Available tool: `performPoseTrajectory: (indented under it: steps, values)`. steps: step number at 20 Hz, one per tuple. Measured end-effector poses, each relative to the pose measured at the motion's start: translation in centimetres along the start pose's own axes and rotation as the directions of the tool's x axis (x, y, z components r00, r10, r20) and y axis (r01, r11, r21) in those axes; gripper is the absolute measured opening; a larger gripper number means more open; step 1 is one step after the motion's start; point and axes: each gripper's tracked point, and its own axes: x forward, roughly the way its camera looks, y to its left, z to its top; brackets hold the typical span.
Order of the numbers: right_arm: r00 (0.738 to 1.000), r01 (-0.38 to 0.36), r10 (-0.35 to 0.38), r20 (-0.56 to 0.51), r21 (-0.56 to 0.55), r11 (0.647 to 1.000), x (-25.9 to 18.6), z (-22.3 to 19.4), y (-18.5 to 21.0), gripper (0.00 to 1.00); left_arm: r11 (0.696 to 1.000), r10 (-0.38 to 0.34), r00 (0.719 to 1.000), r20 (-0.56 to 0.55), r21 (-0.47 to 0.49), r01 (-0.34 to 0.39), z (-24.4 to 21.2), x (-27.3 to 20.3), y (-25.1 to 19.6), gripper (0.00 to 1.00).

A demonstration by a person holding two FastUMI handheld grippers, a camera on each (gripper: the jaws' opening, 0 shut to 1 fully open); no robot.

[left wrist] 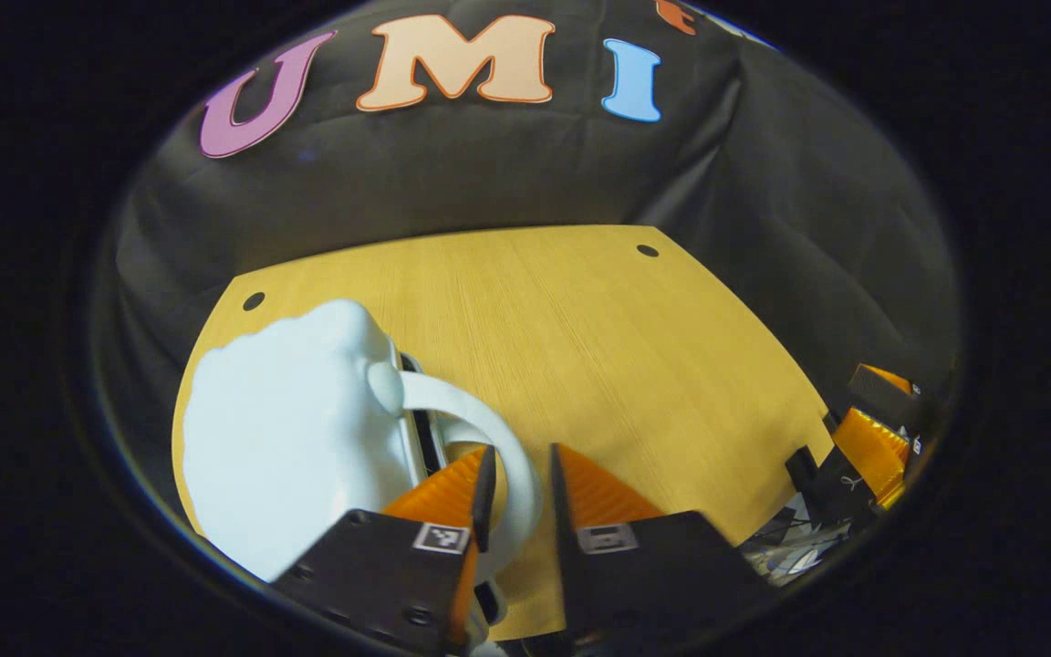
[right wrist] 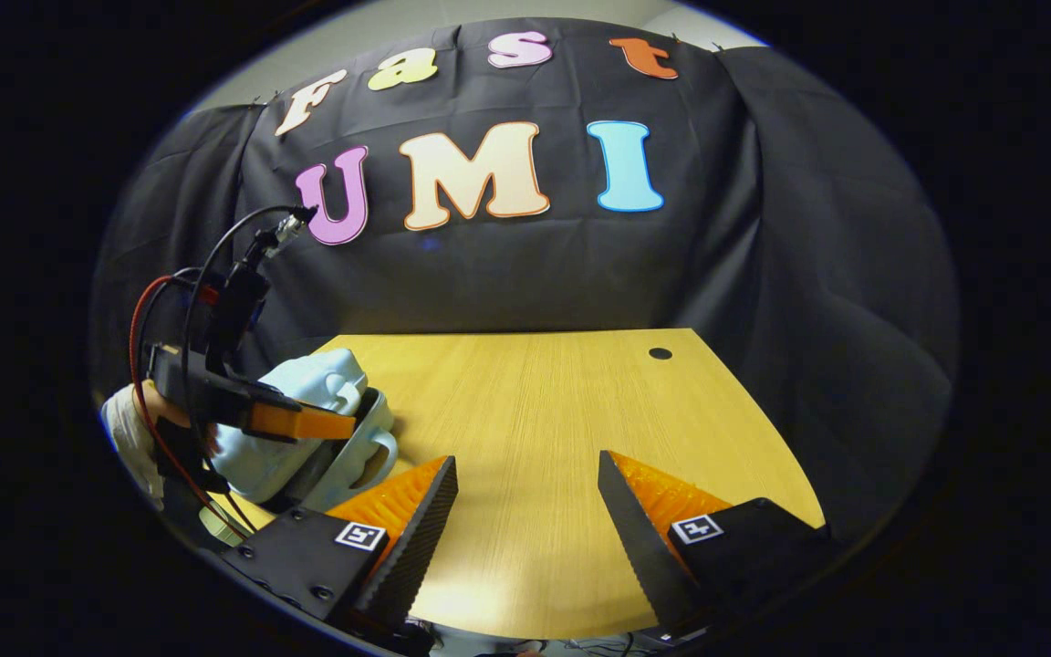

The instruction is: First open the suitcase, pack the skin care products into it, and then close the suitcase.

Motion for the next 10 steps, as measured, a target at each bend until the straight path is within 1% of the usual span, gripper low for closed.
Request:
performPoseTrajectory:
  steps: [2,3,4,5,6,8,9,10]
  values:
    - [1.000,-0.008,0.008,0.023,0.006,1.000,-0.1,1.0,-0.4,0.98,1.000,0.012,0.995,0.099,-0.022,-0.010,1.6,-0.5,-1.6,0.76]
    - [0.999,-0.017,0.016,0.047,0.008,1.000,-0.3,2.0,-0.5,0.98,0.999,0.029,0.988,0.154,-0.039,-0.023,2.7,-1.2,-2.1,0.99]
    - [0.996,-0.025,0.024,0.083,0.011,1.000,-0.5,3.5,-0.5,0.98,0.998,0.046,0.975,0.219,-0.052,-0.035,4.3,-1.4,-2.5,0.96]
    - [0.991,-0.031,0.030,0.130,0.009,0.999,-0.9,5.3,-0.7,0.95,0.997,0.070,0.955,0.288,-0.062,-0.054,5.9,-2.4,-3.0,0.97]
    - [0.982,-0.038,0.037,0.183,0.003,0.999,-1.4,7.2,-0.8,0.98,0.995,0.099,0.930,0.354,-0.068,-0.079,7.4,-3.7,-3.2,0.96]
    - [0.956,-0.048,0.049,0.289,-0.011,0.999,-2.7,11.1,-0.9,0.94,0.987,0.157,0.868,0.472,-0.061,-0.146,10.1,-7.0,-3.3,0.96]
    - [0.939,-0.046,0.048,0.339,-0.016,0.999,-3.1,12.9,-0.9,0.97,0.982,0.182,0.836,0.518,-0.052,-0.182,11.3,-8.7,-3.2,0.95]
    - [0.926,-0.040,0.042,0.375,-0.013,0.999,-3.4,14.3,-1.0,0.94,0.975,0.204,0.807,0.553,-0.040,-0.219,12.0,-10.3,-3.2,0.95]
